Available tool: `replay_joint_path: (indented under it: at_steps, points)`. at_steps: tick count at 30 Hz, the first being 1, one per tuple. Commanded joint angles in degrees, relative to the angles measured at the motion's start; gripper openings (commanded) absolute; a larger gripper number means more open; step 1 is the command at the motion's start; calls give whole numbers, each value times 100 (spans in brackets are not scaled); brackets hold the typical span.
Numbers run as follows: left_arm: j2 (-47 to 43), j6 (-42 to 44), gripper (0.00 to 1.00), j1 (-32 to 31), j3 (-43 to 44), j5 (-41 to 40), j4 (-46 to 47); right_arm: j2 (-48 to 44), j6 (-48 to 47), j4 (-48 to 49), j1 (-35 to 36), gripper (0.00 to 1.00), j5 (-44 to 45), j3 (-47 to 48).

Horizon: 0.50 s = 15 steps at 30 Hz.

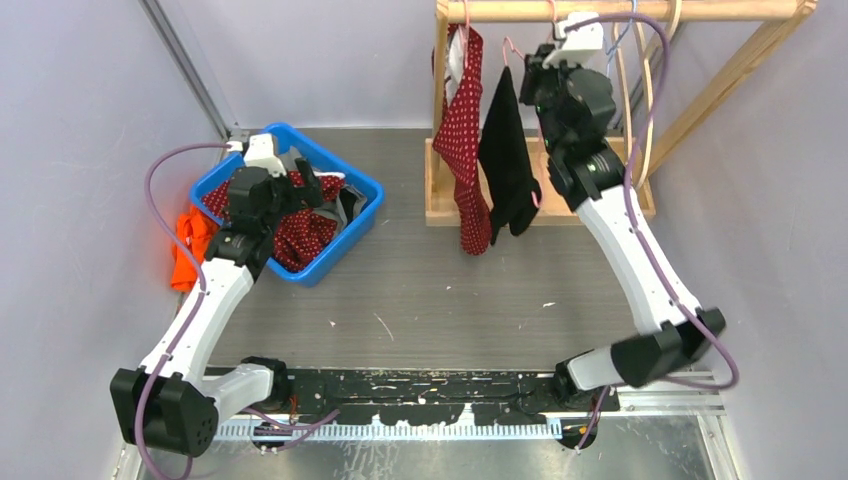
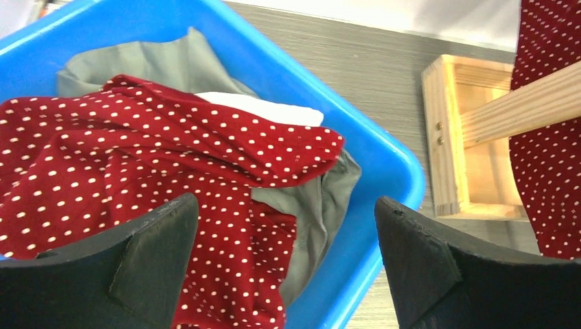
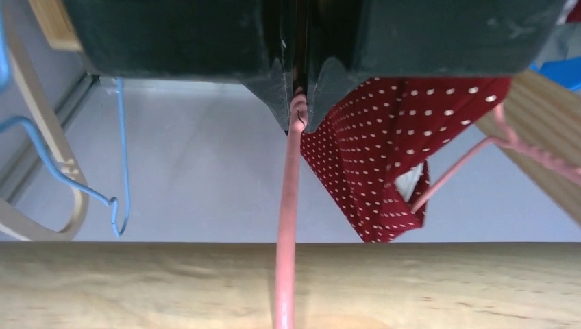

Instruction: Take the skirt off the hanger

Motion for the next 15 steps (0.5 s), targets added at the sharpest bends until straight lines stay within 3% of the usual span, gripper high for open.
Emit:
replay_joint_path:
  at_steps: [1,9,15]
  points:
    - [-52,-98,98,-216,264,699,135,-1147,97,52,103,1,167,-647]
    - [196,115,99,-1441,942,1196,279,-2384,213,-317,279,1,-403,-770]
    - [455,-97,99,-1649,1141,1196,365,-2165,-23,-462,274,1,-263,-621]
